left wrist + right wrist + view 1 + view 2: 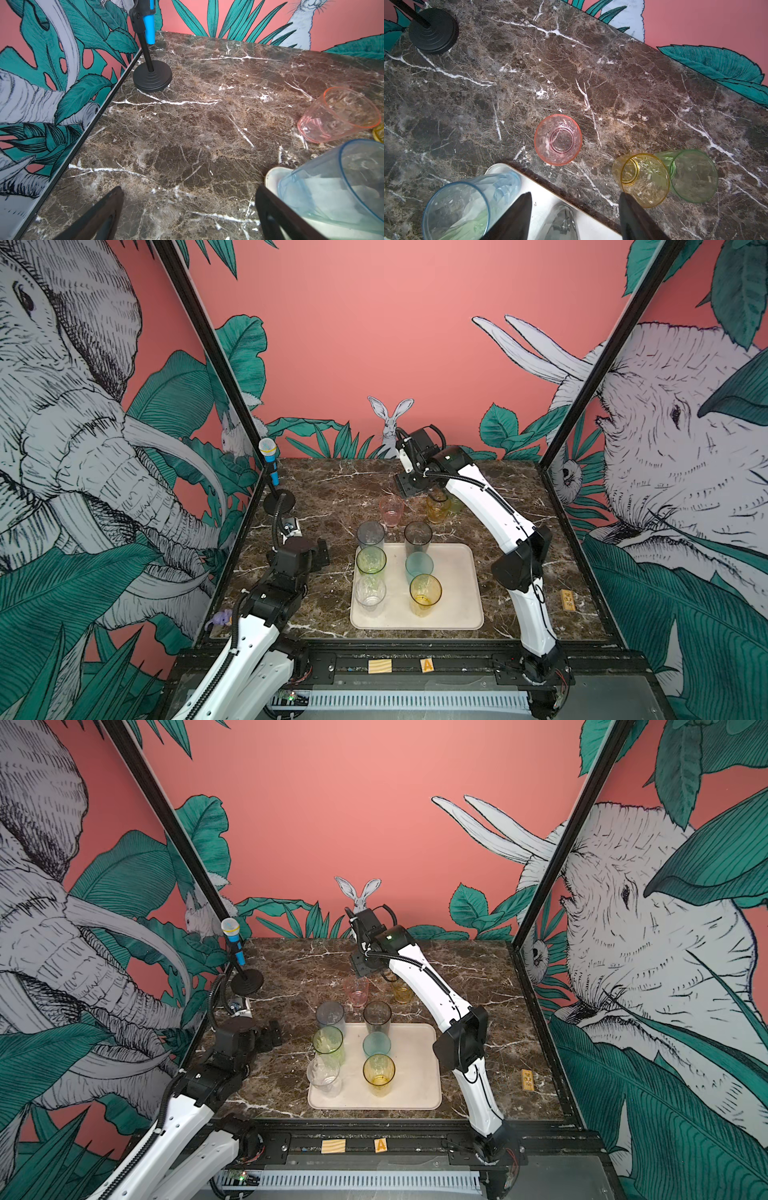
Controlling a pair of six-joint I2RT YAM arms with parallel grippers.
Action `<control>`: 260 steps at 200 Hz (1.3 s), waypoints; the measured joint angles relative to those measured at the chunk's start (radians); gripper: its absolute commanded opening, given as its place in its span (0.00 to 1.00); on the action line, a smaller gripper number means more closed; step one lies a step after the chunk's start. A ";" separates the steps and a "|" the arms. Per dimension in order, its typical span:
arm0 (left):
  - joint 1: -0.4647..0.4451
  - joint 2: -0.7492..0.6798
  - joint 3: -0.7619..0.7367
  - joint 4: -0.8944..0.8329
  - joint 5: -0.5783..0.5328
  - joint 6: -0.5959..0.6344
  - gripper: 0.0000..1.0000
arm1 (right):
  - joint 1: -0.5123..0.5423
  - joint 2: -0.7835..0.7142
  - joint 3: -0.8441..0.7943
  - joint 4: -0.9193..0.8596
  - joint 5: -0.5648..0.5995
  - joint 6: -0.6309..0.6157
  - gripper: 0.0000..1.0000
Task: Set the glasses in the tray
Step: 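Raise the right gripper and move it over the pink tumbler, then lower the open right gripper around the pink tumbler's rim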
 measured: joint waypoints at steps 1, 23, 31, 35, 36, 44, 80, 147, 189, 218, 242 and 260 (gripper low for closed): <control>0.000 0.001 0.000 0.000 0.000 0.000 1.00 | -0.001 0.001 0.001 0.000 0.000 0.000 0.69; 0.000 0.008 0.000 0.000 0.000 0.000 0.99 | -0.008 0.031 0.006 0.000 -0.015 0.000 0.69; 0.000 0.011 0.000 0.001 0.000 0.000 1.00 | -0.010 0.043 0.006 0.001 -0.021 -0.001 0.69; 0.000 0.012 0.000 0.001 0.000 0.000 0.99 | -0.011 0.048 0.009 -0.001 -0.023 -0.003 0.69; 0.000 0.013 0.000 0.001 0.000 0.000 0.99 | -0.011 0.051 0.011 -0.001 -0.025 -0.003 0.69; 0.000 0.015 0.000 0.002 0.000 0.000 1.00 | -0.012 0.069 0.024 -0.003 -0.029 -0.006 0.69; 0.000 0.038 0.000 0.016 0.005 0.000 0.99 | -0.014 0.172 0.104 -0.017 -0.048 -0.010 0.68; 0.000 0.053 0.024 0.027 0.008 0.014 0.99 | -0.014 0.237 0.115 -0.014 -0.063 0.021 0.60; 0.000 0.029 0.025 0.026 0.006 0.023 0.99 | -0.014 0.248 0.115 0.001 -0.066 0.040 0.59; 0.000 0.008 0.025 0.026 0.006 0.023 0.99 | -0.014 0.261 0.115 0.005 -0.066 0.052 0.60; 0.000 0.003 0.025 0.024 0.006 0.024 1.00 | -0.014 0.276 0.115 0.008 -0.058 0.058 0.59; 0.000 -0.003 0.025 0.022 0.006 0.025 0.99 | -0.014 0.285 0.115 0.011 -0.050 0.060 0.59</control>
